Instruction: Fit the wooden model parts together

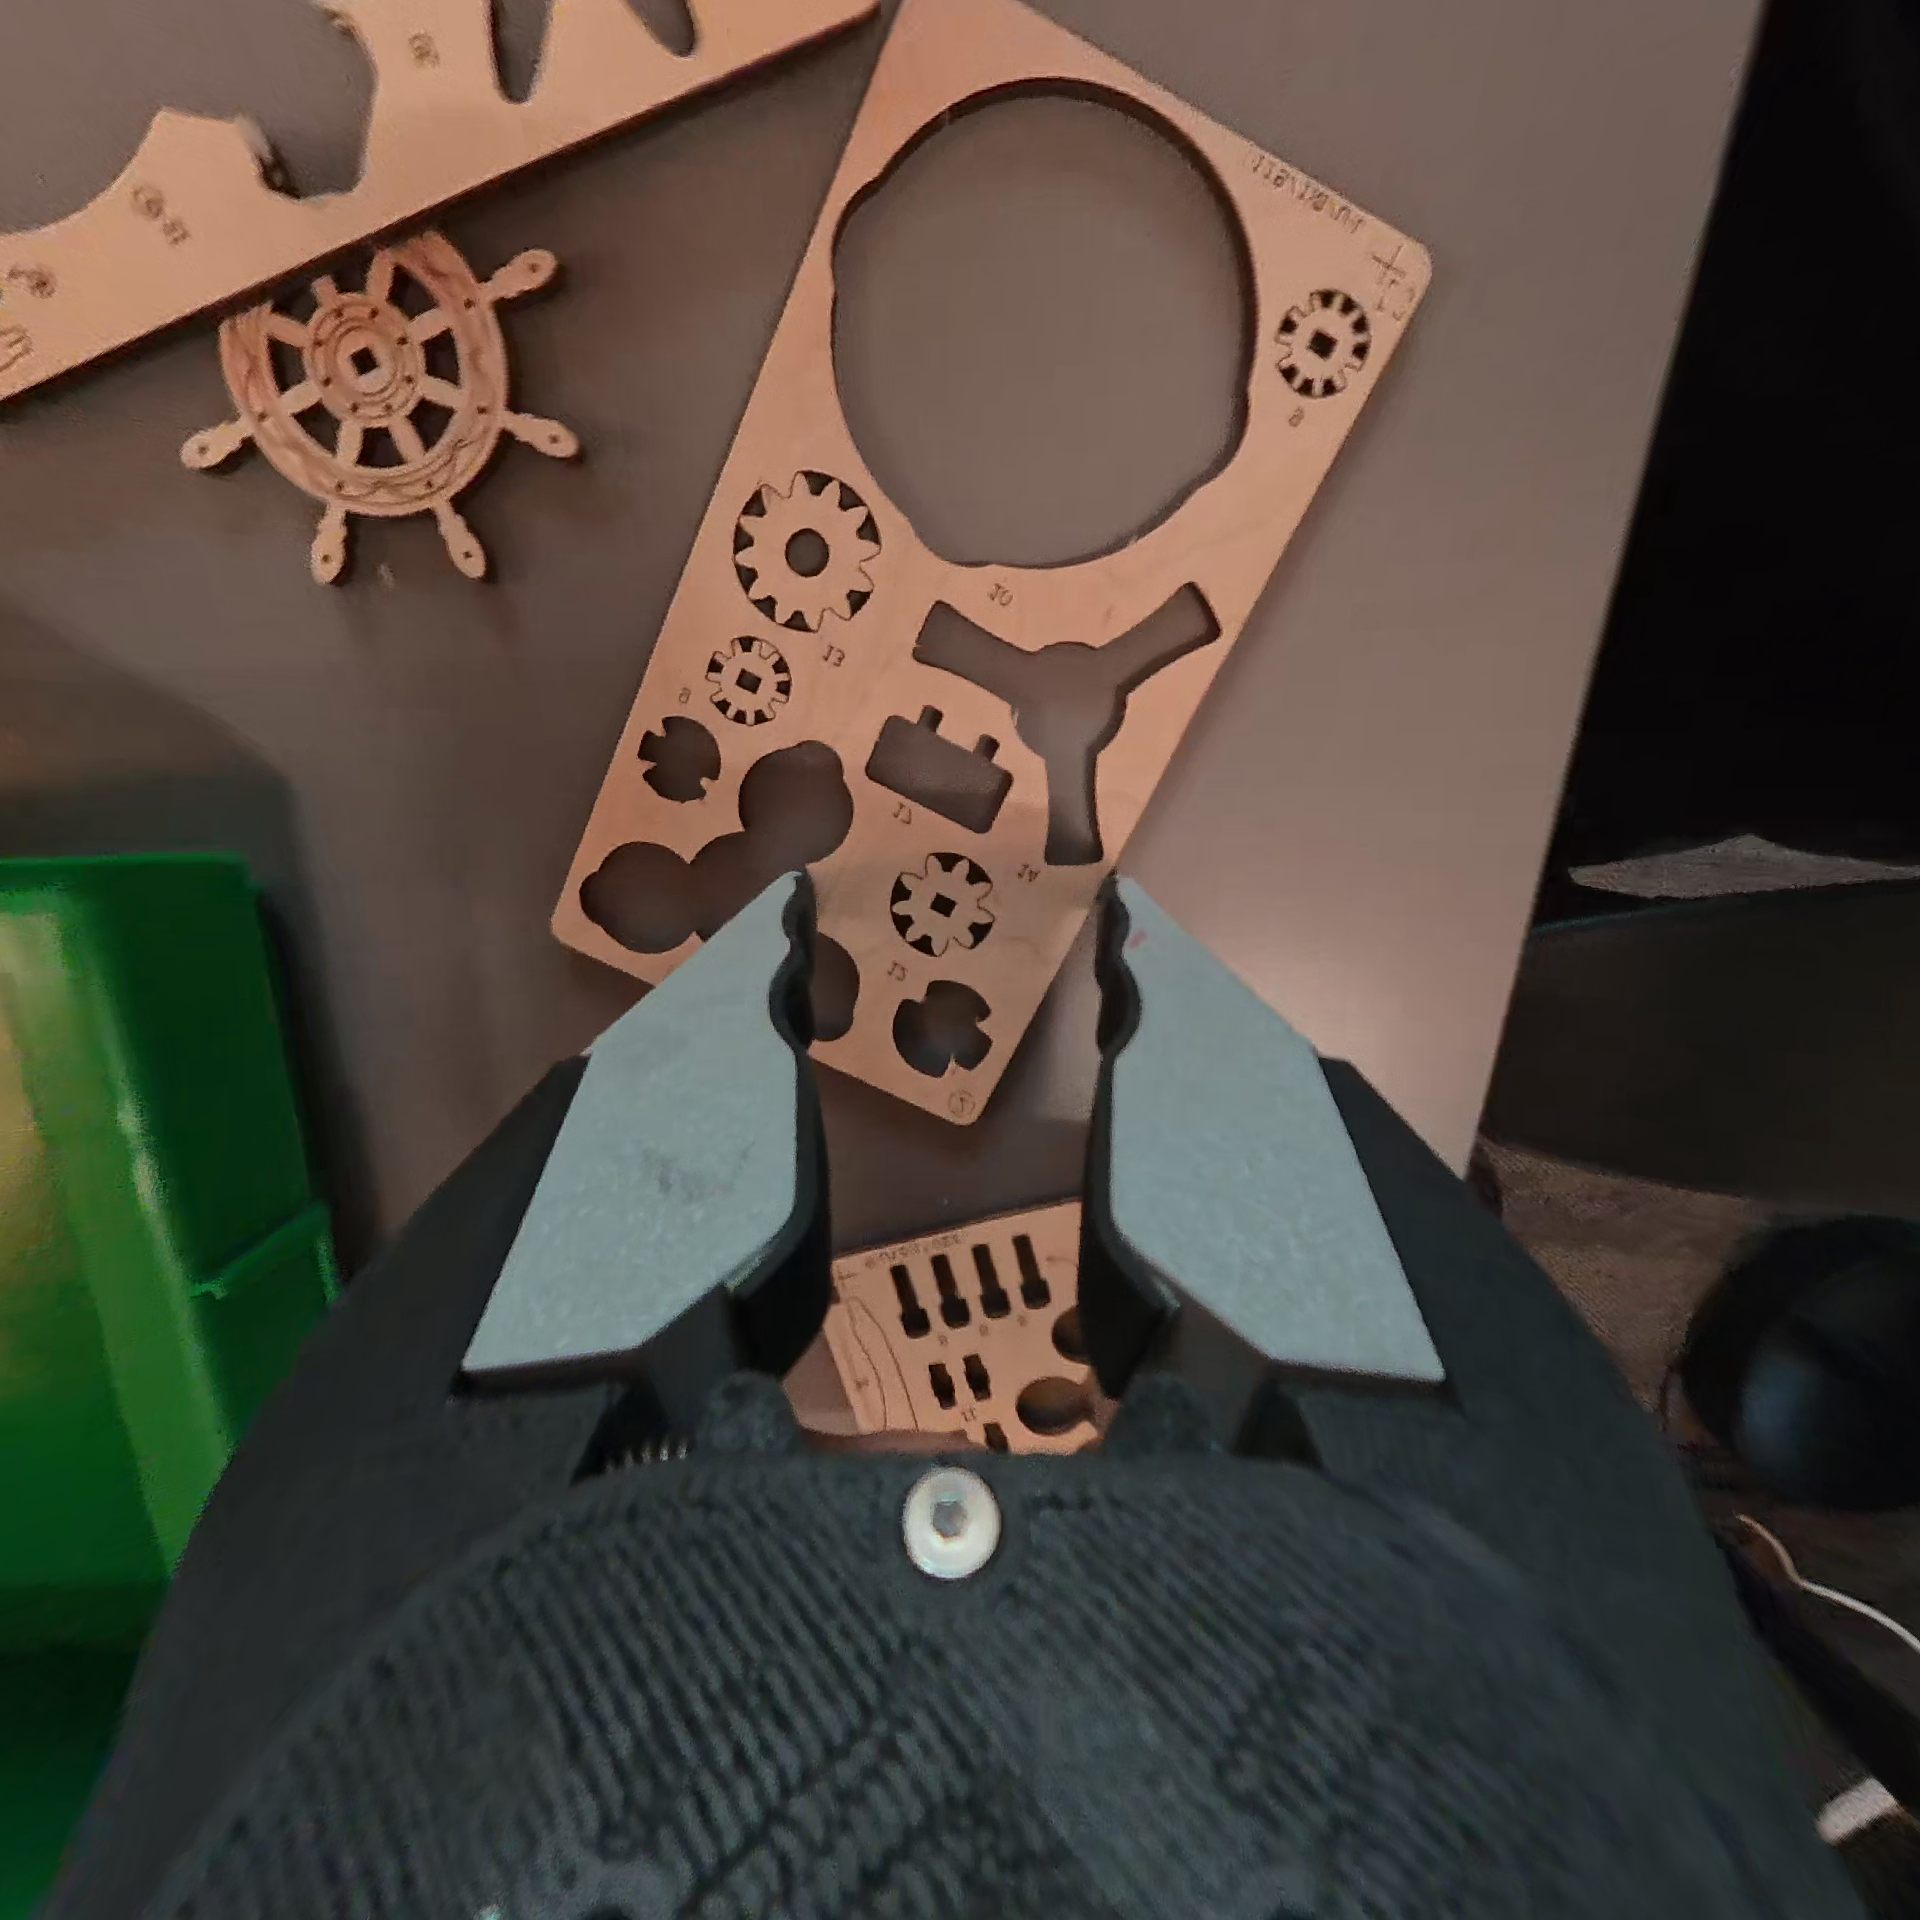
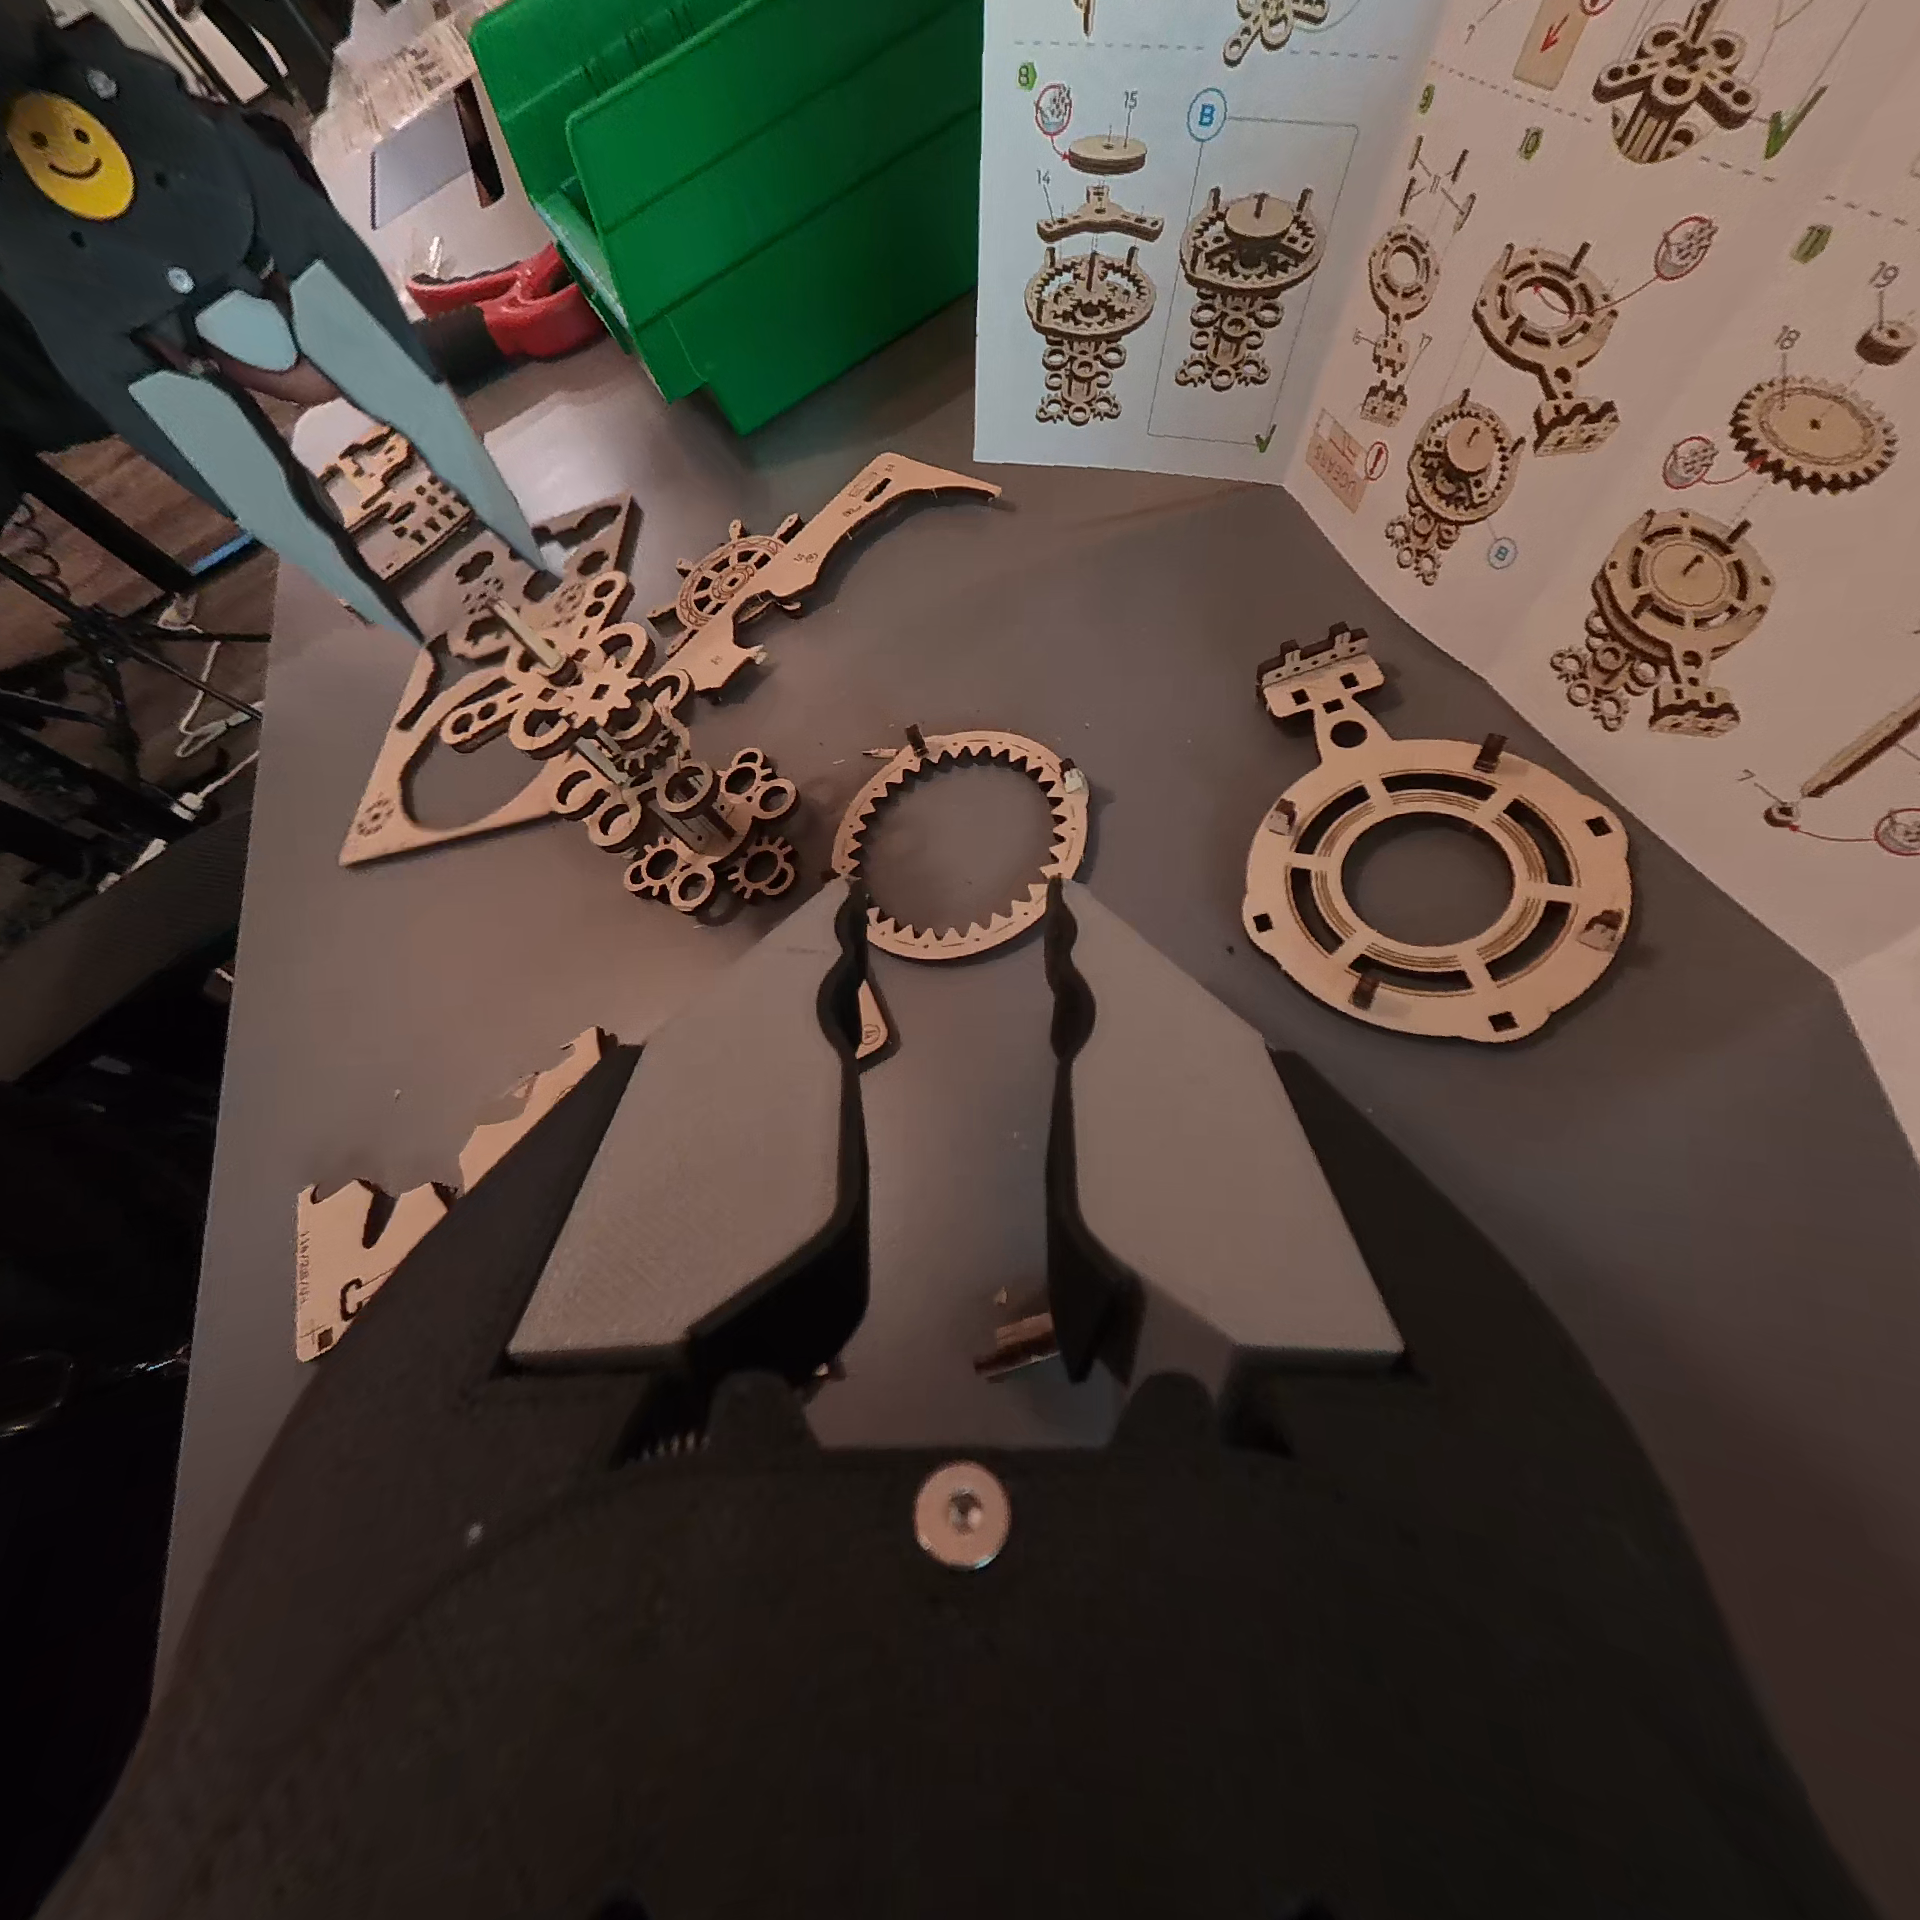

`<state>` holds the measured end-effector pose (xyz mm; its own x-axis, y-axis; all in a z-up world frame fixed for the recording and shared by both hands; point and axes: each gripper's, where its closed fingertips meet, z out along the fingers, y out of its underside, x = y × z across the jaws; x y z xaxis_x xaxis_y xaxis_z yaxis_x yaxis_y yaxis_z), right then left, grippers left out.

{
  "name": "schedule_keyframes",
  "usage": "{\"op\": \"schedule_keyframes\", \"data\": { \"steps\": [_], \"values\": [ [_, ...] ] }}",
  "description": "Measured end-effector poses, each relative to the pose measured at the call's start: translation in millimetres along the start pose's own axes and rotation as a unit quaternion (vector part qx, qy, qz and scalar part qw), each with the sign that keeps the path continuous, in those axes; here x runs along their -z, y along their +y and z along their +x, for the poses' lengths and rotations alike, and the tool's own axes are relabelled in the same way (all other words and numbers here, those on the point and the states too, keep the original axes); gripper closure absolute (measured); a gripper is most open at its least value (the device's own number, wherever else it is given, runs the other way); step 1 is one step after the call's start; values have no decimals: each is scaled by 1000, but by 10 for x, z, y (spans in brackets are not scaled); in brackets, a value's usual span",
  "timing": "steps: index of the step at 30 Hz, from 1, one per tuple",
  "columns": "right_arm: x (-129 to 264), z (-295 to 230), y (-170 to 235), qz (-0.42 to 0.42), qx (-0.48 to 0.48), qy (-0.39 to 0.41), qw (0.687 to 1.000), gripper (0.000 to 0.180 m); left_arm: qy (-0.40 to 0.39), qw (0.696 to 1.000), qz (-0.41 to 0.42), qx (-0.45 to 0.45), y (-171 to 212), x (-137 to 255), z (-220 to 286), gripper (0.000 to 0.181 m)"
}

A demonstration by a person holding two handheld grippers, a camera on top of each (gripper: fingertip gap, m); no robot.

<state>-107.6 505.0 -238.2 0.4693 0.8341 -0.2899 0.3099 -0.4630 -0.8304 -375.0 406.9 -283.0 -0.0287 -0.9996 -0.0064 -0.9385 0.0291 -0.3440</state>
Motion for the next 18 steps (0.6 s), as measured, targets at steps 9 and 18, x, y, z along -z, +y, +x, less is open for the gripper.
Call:
{"op": "schedule_keyframes", "data": {
  "steps": [9,18],
  "values": [
    [131,-72,-135,27,23,0,999,149,-26,983,178,26,-298,326,262,130],
    [226,-1060,-259,56,159,-107,980,130,-69,975,211,15,-366,540,398,131]
  ]
}}
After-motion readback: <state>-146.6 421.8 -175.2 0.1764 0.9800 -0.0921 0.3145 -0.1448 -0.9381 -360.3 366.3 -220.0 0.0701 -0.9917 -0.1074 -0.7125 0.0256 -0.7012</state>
